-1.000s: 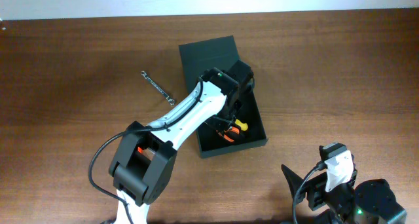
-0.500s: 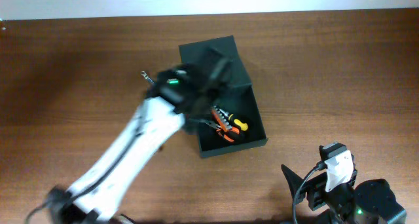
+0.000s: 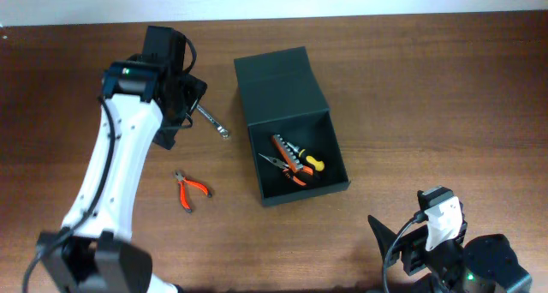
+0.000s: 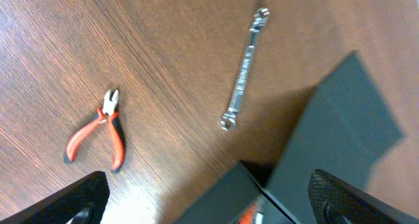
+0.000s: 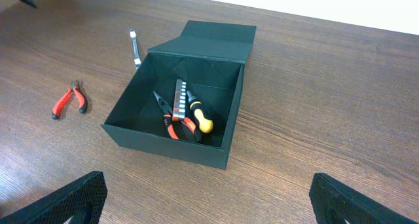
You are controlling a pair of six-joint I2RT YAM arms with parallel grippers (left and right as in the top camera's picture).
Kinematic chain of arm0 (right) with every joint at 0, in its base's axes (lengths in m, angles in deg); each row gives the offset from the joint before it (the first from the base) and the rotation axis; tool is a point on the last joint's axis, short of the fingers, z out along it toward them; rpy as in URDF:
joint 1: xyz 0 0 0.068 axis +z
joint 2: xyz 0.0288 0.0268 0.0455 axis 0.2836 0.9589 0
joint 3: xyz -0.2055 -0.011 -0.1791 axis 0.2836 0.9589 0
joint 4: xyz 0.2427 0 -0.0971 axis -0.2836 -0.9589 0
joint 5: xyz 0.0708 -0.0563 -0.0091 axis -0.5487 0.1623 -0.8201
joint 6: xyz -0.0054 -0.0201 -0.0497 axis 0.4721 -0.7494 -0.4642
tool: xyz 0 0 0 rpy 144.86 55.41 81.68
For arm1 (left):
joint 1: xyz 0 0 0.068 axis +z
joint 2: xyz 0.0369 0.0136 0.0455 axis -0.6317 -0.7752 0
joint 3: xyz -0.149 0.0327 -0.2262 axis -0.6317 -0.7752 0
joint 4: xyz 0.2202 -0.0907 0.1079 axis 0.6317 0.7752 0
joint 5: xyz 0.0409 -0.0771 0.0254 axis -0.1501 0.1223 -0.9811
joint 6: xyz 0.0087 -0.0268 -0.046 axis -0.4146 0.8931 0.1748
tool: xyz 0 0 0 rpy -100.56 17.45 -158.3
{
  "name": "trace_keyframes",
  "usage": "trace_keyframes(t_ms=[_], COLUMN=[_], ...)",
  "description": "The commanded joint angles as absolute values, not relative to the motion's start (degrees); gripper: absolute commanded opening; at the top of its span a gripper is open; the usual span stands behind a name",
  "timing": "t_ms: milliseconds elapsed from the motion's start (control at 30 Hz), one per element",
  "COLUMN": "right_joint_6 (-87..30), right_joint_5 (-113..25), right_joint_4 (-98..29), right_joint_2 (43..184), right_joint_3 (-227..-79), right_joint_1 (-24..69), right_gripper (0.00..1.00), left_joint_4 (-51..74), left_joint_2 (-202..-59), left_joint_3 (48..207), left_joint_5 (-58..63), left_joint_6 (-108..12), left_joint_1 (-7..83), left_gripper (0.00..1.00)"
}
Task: Pack container
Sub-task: 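Move left gripper back to silver wrench and grasp it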
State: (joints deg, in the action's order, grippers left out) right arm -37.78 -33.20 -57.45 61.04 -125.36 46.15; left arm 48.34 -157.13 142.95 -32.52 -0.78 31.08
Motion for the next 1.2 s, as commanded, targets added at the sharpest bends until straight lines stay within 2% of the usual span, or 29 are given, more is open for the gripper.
trace_keyframes(t_ms=[0, 167, 567, 667, 1167], right_joint_6=[-37.3, -37.3, -37.3, -37.3, -37.3], right_joint_5=[-32.5, -32.5, -32.5, -32.5, -32.5], right_joint_4=[-57.3, -57.3, -57.3, -57.3, -57.3], right_joint_2=[60.7, 60.7, 60.7, 60.7, 60.7], right_joint_3=[-125.3, -125.3, -125.3, -125.3, -125.3], right_joint_1=[46.0, 46.0, 46.0, 46.0, 46.0], right_gripper=[0.99, 0.99, 0.99, 0.99, 0.99], left_joint_4=[48.4, 48.4, 46.1, 44.0, 43.0], left_joint_2=[-160.8, -167.5, -178.6, -180.7, -186.5], left_joint_3=[145.4, 150.4, 151.8, 151.8, 151.8], left_joint_5=[-30.6, -28.8, -24.1, -22.6, -22.2], left_joint_6=[-6.2, -13.5, -13.8, -16.9, -16.7], left_joint_1=[31.7, 31.7, 31.7, 31.4, 30.6], left_gripper=[0.99, 0.99, 0.99, 0.98, 0.97])
